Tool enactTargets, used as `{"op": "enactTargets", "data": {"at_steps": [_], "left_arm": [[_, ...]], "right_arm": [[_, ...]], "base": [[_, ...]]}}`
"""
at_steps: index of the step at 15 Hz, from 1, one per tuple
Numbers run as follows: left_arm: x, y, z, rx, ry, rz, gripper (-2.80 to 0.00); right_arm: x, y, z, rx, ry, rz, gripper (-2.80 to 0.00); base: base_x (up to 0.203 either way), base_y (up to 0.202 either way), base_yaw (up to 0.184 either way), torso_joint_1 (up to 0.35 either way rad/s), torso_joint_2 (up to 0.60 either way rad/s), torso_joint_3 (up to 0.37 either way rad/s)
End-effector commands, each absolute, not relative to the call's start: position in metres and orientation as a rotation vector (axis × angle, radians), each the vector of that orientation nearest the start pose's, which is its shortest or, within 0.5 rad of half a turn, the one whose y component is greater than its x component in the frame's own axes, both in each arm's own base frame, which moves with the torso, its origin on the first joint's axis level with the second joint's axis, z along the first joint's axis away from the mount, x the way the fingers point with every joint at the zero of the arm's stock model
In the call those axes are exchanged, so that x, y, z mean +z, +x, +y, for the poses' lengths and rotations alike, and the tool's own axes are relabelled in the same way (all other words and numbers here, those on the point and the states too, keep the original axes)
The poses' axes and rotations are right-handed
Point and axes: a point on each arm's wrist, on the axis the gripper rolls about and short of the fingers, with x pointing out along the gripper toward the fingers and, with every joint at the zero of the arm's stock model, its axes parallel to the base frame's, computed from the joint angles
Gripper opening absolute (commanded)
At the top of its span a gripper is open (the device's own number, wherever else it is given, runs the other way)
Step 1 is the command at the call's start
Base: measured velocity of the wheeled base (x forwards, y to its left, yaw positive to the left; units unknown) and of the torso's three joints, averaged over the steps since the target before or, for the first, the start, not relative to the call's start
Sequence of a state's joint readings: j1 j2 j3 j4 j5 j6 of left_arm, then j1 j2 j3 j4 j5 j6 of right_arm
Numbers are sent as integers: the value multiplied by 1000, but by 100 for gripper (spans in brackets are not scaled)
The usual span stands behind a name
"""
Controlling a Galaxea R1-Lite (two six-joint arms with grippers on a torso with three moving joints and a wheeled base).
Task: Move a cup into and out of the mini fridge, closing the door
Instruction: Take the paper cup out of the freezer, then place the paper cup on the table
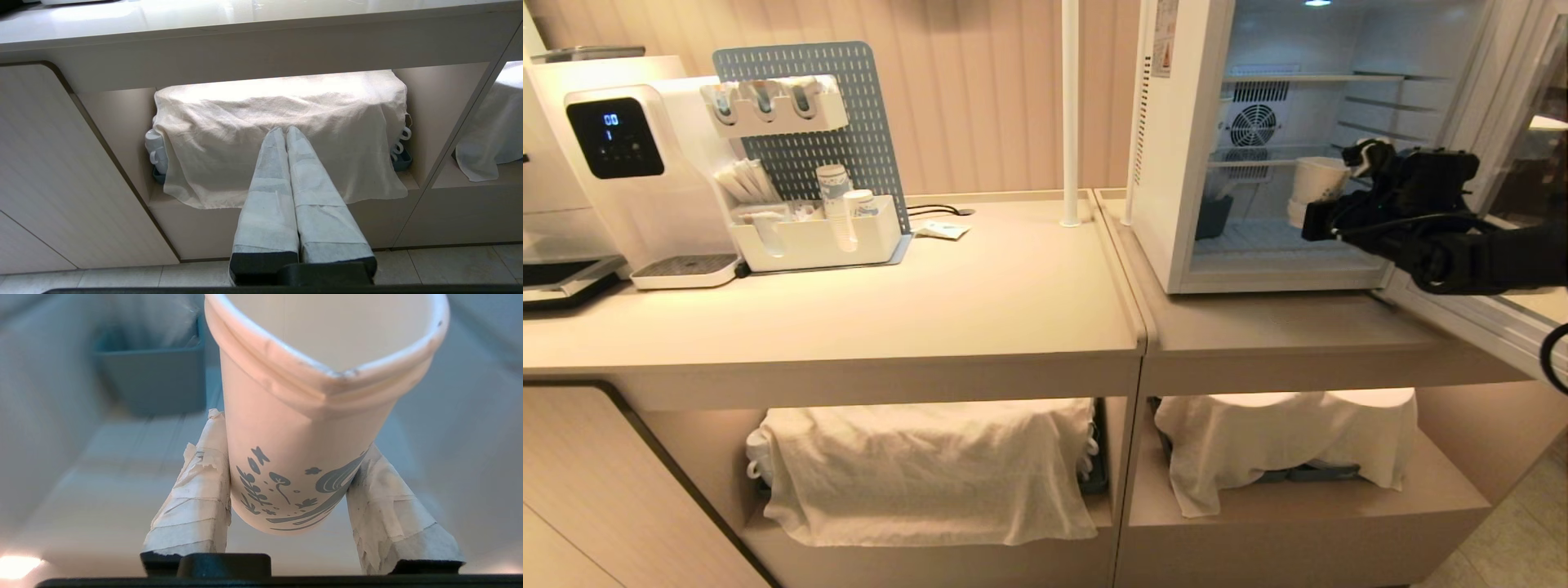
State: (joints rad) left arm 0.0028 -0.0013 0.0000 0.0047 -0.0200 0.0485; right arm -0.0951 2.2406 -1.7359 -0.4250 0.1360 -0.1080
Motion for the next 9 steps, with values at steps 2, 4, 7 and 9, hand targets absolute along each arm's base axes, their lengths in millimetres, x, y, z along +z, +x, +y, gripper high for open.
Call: {"op": "enactTargets", "data": {"at_steps": [2,4,7,9], "left_arm": [[75,-23,-1,-17,49,4,-280],[75,-23,-1,-17,49,4,-280],[75,-23,-1,-17,49,4,-280],[75,-23,-1,-17,49,4,-280]], "right_arm": [[298,352,-33,48,-119,202,-280],[308,276,-26,58,-127,323,-280],[285,160,-14,40,-129,425,-280],[249,93,-7,-5,-115,455,-280]], "base": [[0,0,0,0,0,0],[0,0,0,0,0,0],[0,0,0,0,0,0],[0,0,0,0,0,0]]}}
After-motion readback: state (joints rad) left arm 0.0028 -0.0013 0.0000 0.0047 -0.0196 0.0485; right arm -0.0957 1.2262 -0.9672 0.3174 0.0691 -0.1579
